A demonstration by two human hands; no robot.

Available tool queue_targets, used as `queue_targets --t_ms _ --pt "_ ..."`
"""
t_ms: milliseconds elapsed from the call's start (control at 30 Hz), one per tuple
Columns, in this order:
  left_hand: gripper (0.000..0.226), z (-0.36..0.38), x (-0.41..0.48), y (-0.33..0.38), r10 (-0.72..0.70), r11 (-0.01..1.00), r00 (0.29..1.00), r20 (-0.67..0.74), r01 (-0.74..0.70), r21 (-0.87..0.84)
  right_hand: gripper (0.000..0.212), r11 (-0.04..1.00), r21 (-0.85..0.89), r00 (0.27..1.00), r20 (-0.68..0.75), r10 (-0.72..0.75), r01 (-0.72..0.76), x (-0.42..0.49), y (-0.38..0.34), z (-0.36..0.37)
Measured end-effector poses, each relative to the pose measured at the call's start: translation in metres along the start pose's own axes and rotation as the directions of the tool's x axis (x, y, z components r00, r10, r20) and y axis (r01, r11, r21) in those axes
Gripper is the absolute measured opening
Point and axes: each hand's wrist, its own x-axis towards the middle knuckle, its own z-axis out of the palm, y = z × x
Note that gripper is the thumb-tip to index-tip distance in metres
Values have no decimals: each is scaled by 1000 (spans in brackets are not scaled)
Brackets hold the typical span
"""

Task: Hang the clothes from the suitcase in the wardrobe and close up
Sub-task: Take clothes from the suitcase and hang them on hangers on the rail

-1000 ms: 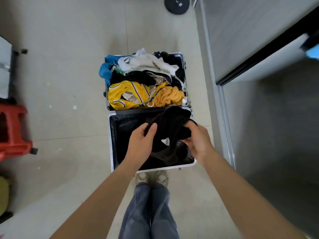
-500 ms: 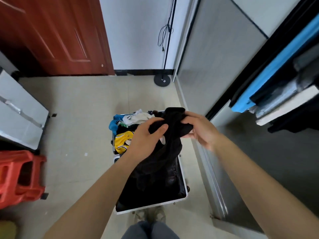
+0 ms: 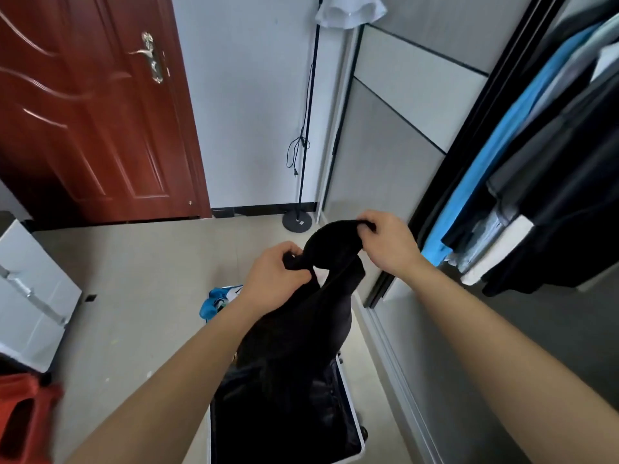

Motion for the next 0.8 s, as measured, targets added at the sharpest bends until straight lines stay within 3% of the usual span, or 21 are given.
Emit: queue_targets --t_ms 33,67,133,167,200,233,367,433,500,567,667,800 --pt "12 0 1 0 2 999 1000 0 -2 53 23 996 83 999 -47 12 -8 1 2 -6" --pt "11 0 3 -1 -1 994 1000 6 1 105 24 956 288 995 -64 77 -55 2 3 -13" --pt "7 0 7 -1 -14 979 999 30 7 202 26 660 731 974 22 226 -170 1 5 -29" --pt "5 0 10 -1 -15 966 999 37 5 259 27 494 844 961 82 265 -209 2 7 -36" --pt "7 2 14 1 -1 945 999 35 -10 326 26 412 882 952 114 285 -229 4 10 -42" --pt "13 4 17 3 17 919 1000 26 -26 393 24 399 886 949 119 293 -235 7 12 -47" --pt "28 14 30 15 -30 828 999 45 -1 561 19 634 755 975 31 221 -167 16 17 -66" --pt "22 21 37 20 -96 790 989 110 9 613 20 740 667 993 -2 114 -84 18 17 -77" --pt "22 32 43 26 -145 806 966 214 -9 591 20 783 622 999 -35 3 19 21 19 -89" --pt "25 47 45 37 -151 865 937 315 -29 501 22 764 643 998 -20 -52 52 23 20 -100" --pt "33 72 48 66 -30 967 935 355 -63 248 24 735 676 996 13 -88 56 28 25 -109" --pt "39 107 58 107 100 994 987 123 -94 -52 25 725 689 992 94 -86 -3 34 34 -115"
